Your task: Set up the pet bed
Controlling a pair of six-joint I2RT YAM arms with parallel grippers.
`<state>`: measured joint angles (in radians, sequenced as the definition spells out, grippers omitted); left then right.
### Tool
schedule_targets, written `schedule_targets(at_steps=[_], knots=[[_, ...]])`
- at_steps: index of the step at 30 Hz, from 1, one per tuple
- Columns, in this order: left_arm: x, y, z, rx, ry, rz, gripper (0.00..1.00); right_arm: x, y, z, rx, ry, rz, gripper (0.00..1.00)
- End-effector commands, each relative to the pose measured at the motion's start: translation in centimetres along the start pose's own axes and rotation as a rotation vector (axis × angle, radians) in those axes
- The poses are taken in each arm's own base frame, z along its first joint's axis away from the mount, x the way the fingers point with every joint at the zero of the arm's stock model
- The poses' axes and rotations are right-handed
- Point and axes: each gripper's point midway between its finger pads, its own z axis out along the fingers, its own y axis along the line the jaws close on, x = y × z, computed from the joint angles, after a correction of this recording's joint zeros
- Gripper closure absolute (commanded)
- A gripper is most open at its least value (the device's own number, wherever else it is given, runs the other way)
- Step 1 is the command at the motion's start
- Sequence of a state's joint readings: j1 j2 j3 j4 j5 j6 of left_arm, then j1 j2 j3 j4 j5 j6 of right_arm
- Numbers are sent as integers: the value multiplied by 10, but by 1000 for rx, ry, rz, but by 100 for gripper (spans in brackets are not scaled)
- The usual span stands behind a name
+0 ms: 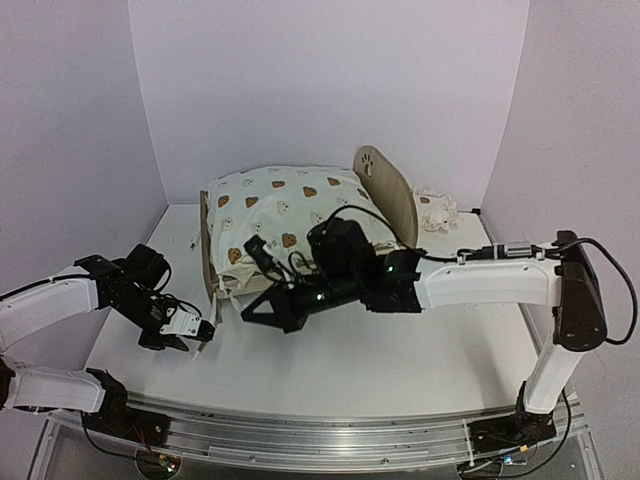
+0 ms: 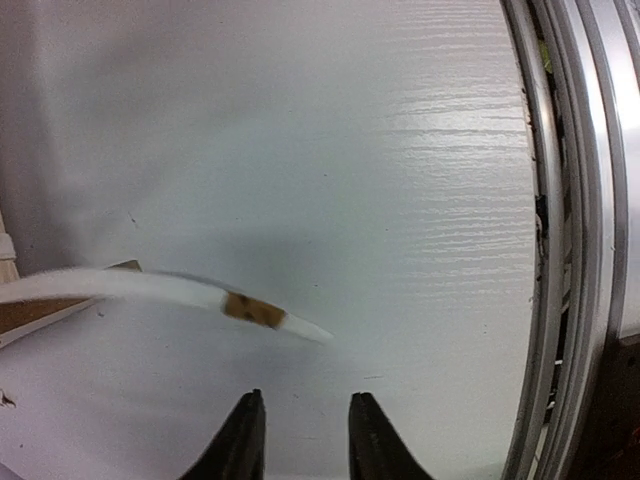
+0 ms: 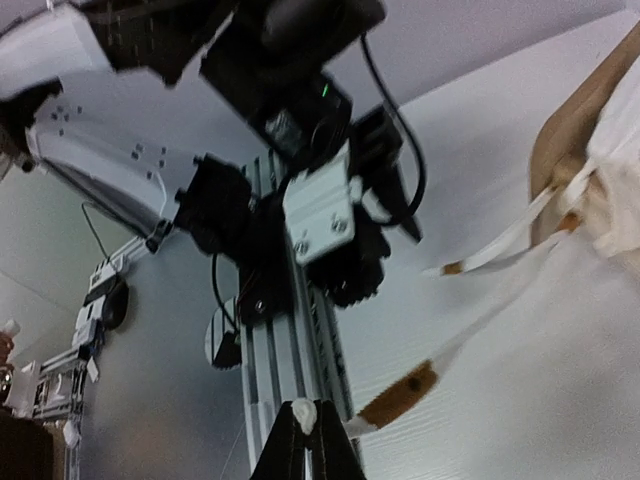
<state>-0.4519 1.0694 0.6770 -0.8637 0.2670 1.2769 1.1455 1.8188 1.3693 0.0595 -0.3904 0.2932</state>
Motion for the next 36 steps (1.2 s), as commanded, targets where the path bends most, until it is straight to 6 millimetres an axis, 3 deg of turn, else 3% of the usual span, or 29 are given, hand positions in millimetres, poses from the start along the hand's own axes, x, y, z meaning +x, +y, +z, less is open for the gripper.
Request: schedule_targets(at_steps=[1,2,3,5,7,8,10,14,15,18,21,28,32,36], knots=[[-1,-18,-2,61,-24,29,56,76,9,46,-61,192,87,100],[0,-21,-2,71,-20,32,50,90,10,55,-70,232,97,100],[2,-23,-3,81,-10,33,46,103,8,60,-68,264,117,90],[6,-24,-4,84,18,30,39,118,1,61,-48,302,144,59],[5,-10,-8,36,27,-9,37,117,-7,47,18,307,123,39],[-1,-1,-13,8,13,-38,36,108,-12,36,57,284,113,33],[-30,27,-35,-52,-94,-103,34,84,-37,5,167,231,148,30],[-103,91,-92,-146,-358,-255,30,34,-105,-84,462,116,312,29],[-110,104,-96,-171,-363,-306,28,27,-119,-106,538,97,340,28],[-133,129,-83,-281,-297,-290,19,17,-167,-165,824,69,387,25],[-141,151,-66,-360,-247,-241,16,10,-202,-195,973,85,423,25],[-130,212,-40,-474,-90,-295,28,-23,-252,-179,1012,93,418,31],[-126,221,-30,-474,-58,-307,35,-34,-268,-157,981,91,417,33],[-113,217,-25,-445,-22,-319,38,-35,-285,-137,967,96,422,33]])
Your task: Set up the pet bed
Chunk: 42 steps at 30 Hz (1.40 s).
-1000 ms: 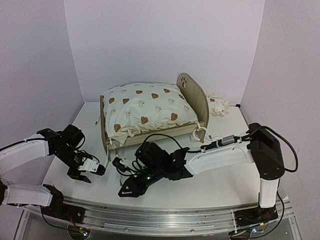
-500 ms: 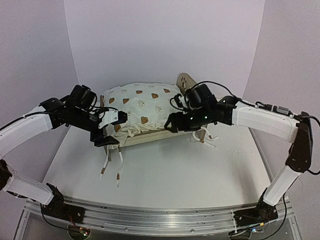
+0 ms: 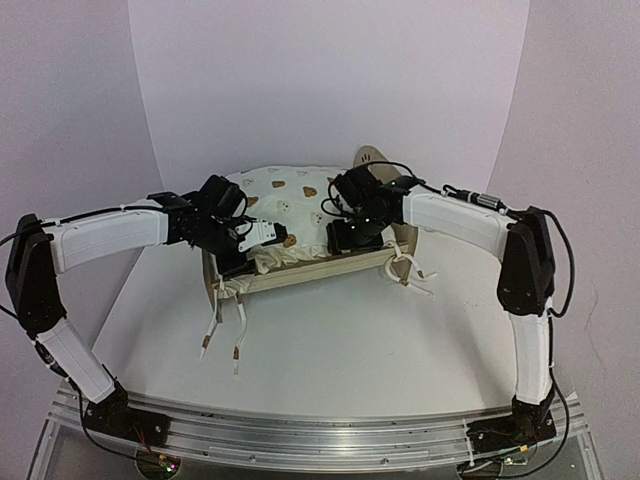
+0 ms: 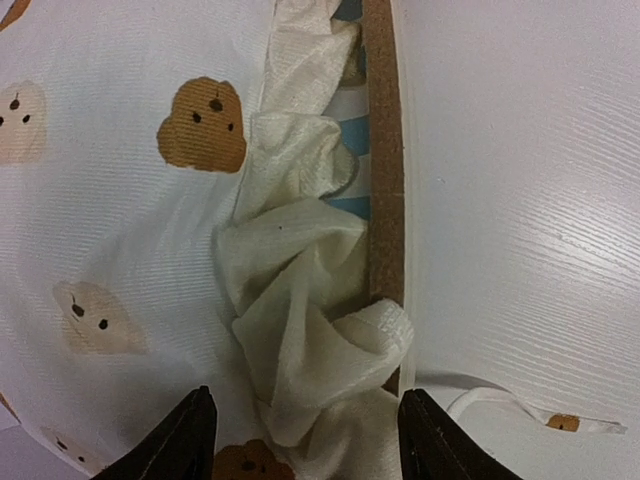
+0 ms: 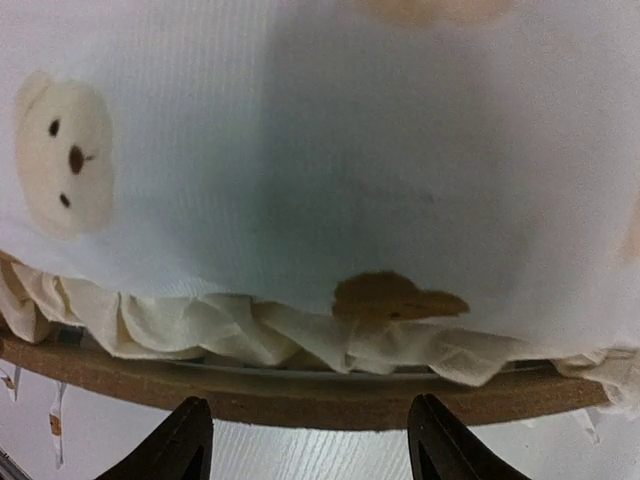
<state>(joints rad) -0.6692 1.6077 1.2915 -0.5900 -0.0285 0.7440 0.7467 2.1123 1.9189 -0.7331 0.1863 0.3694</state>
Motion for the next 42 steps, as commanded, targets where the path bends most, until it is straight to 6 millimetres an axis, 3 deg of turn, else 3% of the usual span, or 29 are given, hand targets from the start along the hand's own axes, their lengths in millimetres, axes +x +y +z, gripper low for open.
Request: schedule_targets(at_steps=[1,8,12,17,21,24,26,28,29,36,42], knots=[[0,23,-9,-64,8,-29,38,-20,11,6,-22,-26,-1,33],[16,30,10,-69,28,-57,40,-19,-3,34,54,-17,5,39],[-5,39,12,-68,-45,-83,41,-15,-11,37,81,-9,8,61],[-18,12,14,80,-118,-44,37,-19,-7,30,59,-19,-3,86],[-26,14,16,73,-151,-11,39,-27,-2,21,27,-37,-17,99],[-31,14,19,82,-174,17,54,-39,0,5,6,-70,-27,100],[-33,12,20,101,-183,17,71,-46,1,-7,-8,-93,-39,100],[-32,11,18,125,-187,3,95,-52,1,-19,-24,-110,-54,100],[-31,12,15,135,-189,-10,100,-53,1,-24,-39,-112,-60,100],[-28,48,-33,135,-266,-99,100,-55,2,-50,-122,-116,-77,100],[-23,36,-56,130,-299,-49,100,-50,11,-66,-204,-105,-103,100]])
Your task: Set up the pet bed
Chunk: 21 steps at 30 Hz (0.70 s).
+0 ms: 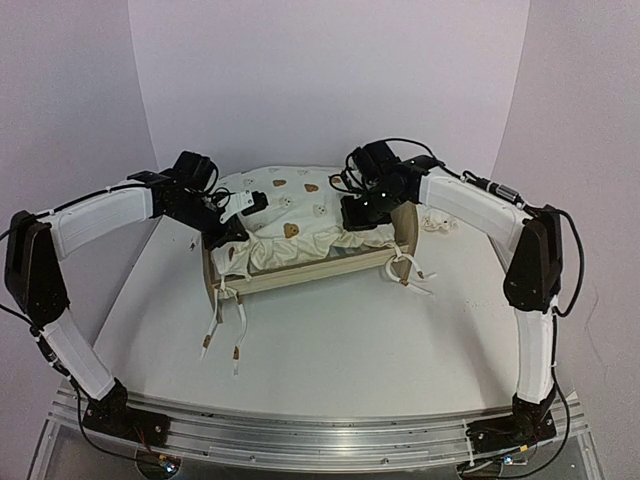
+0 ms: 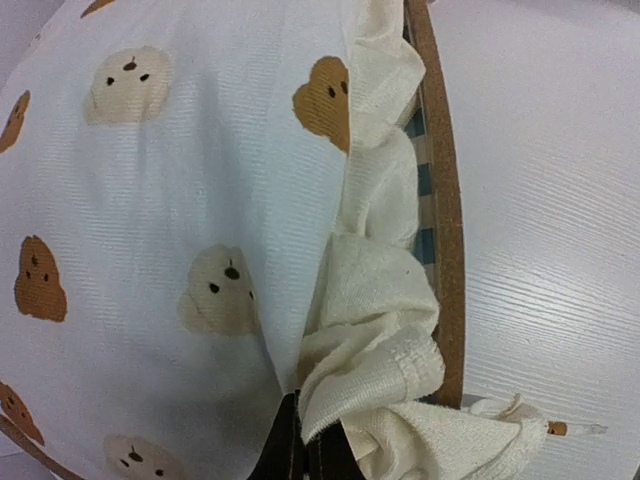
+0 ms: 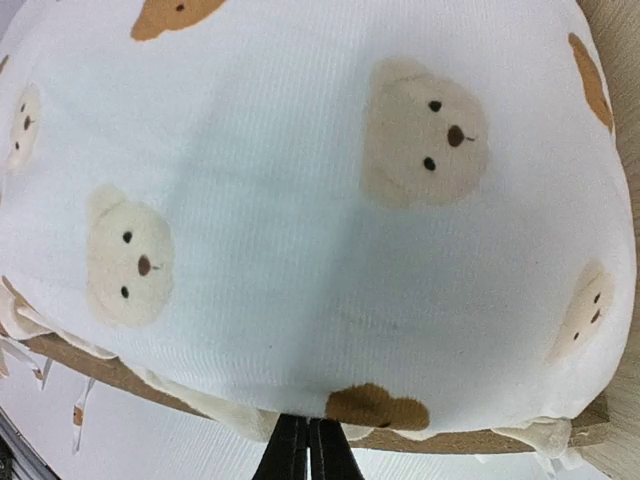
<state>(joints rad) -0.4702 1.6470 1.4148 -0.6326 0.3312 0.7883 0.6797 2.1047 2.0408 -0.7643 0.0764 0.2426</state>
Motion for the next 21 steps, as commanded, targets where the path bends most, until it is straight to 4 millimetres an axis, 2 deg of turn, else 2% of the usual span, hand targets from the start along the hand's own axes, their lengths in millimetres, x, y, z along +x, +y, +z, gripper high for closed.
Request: schedule_targets(at_steps=[1,4,7,9,12,17,21], knots=[[-23,-18,-35,22,-89,56,100,-9,20,-36,-120,-39,-36,100],[-26,-12,-45,2,-107,42,100,-7,17,-43,-136,-35,-24,100],[-37,6,-61,-52,-152,26,100,-19,13,-54,-140,-69,-14,100],[-44,11,-68,-65,-172,29,100,-28,12,-62,-146,-95,-9,100],[-50,10,-75,-61,-191,20,100,-31,9,-70,-149,-108,-1,100],[-55,1,-87,-39,-219,-4,100,-15,12,-74,-187,-70,23,100],[-64,-4,-97,-19,-256,-2,100,-13,19,-80,-225,-63,29,100]])
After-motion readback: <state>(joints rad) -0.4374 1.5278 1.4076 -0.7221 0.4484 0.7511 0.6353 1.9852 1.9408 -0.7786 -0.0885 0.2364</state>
